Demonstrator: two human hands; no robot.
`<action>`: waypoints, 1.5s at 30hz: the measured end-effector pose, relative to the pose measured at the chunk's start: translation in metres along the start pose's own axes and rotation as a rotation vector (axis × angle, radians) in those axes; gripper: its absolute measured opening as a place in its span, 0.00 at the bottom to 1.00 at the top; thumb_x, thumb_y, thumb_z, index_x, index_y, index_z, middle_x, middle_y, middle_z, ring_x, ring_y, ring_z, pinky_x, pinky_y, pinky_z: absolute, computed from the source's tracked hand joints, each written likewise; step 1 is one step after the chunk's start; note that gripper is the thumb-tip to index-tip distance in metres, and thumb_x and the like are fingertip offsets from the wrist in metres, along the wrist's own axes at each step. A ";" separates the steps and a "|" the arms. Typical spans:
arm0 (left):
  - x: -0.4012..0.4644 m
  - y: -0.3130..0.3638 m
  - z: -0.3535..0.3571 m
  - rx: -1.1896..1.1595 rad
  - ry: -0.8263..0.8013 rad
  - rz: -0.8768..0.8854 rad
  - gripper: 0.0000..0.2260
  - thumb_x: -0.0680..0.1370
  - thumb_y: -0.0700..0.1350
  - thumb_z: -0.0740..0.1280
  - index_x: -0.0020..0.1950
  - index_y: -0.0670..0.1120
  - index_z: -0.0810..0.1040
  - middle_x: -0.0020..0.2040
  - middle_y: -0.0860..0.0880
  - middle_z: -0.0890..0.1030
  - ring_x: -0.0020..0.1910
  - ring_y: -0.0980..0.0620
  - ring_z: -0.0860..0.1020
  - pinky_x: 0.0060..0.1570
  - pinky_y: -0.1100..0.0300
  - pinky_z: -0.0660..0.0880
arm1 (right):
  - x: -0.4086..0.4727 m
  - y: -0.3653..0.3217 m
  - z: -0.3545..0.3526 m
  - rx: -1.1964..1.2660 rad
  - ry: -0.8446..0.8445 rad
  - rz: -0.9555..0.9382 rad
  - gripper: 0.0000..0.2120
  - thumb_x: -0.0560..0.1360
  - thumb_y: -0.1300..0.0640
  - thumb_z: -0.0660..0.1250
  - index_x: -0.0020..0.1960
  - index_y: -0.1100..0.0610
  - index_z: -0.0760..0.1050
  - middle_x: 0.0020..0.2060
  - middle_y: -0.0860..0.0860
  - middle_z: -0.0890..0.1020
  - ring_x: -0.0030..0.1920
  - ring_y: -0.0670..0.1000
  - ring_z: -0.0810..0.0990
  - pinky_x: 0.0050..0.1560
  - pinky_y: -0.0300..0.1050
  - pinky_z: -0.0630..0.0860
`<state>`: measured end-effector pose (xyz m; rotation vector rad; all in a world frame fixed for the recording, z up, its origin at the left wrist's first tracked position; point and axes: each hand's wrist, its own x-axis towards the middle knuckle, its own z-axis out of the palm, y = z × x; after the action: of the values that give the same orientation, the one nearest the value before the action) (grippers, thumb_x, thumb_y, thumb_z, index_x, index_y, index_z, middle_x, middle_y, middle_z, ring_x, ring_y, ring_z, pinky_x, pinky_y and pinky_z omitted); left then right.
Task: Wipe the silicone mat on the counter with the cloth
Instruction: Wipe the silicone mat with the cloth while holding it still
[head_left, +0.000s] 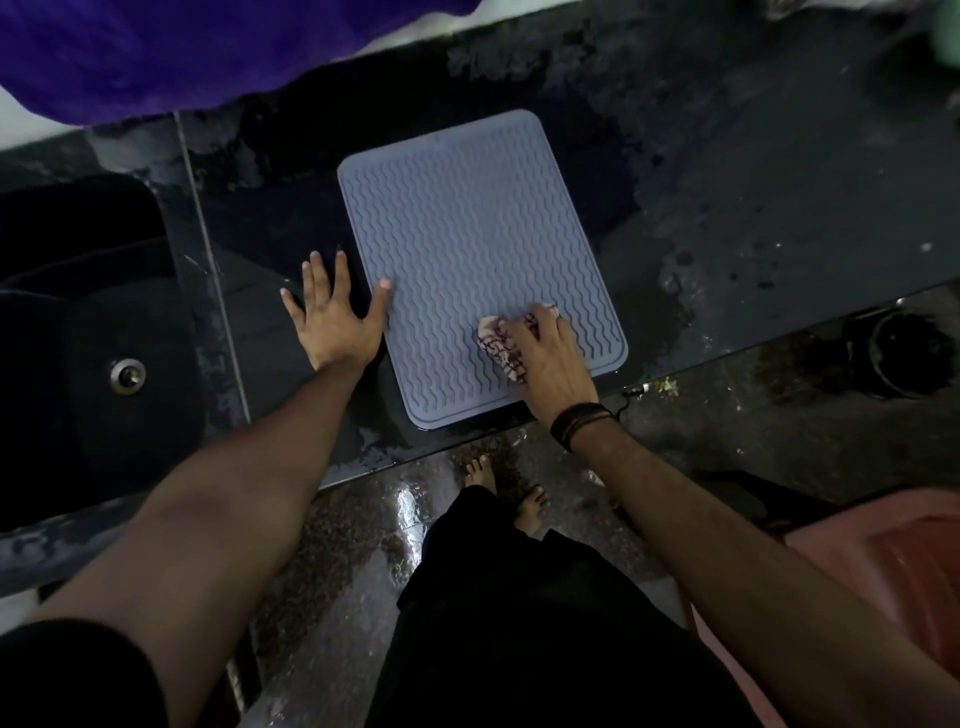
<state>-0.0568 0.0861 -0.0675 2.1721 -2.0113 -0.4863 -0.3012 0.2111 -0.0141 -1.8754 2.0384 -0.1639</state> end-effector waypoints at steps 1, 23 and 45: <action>-0.001 -0.002 0.000 0.006 0.000 0.002 0.36 0.81 0.70 0.49 0.83 0.51 0.56 0.83 0.45 0.51 0.82 0.48 0.47 0.78 0.40 0.39 | -0.002 0.002 -0.001 -0.003 -0.001 -0.002 0.35 0.68 0.64 0.73 0.72 0.52 0.66 0.72 0.57 0.64 0.69 0.59 0.64 0.67 0.57 0.70; -0.080 0.041 -0.009 -0.010 0.256 0.164 0.22 0.80 0.62 0.63 0.64 0.47 0.77 0.65 0.43 0.77 0.62 0.41 0.75 0.61 0.45 0.69 | 0.008 -0.009 -0.016 -0.015 -0.029 -0.103 0.32 0.70 0.67 0.66 0.72 0.51 0.68 0.69 0.55 0.69 0.69 0.57 0.65 0.66 0.57 0.69; -0.100 0.098 0.020 0.097 -0.473 0.045 0.33 0.83 0.59 0.60 0.83 0.57 0.46 0.83 0.51 0.37 0.81 0.46 0.37 0.79 0.43 0.43 | -0.001 0.031 -0.040 -0.303 -0.117 -0.365 0.25 0.75 0.57 0.51 0.70 0.50 0.70 0.68 0.52 0.72 0.68 0.60 0.66 0.66 0.56 0.62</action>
<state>-0.1613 0.1778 -0.0410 2.2190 -2.3473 -0.9953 -0.3440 0.2090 0.0130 -2.3709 1.7026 0.1695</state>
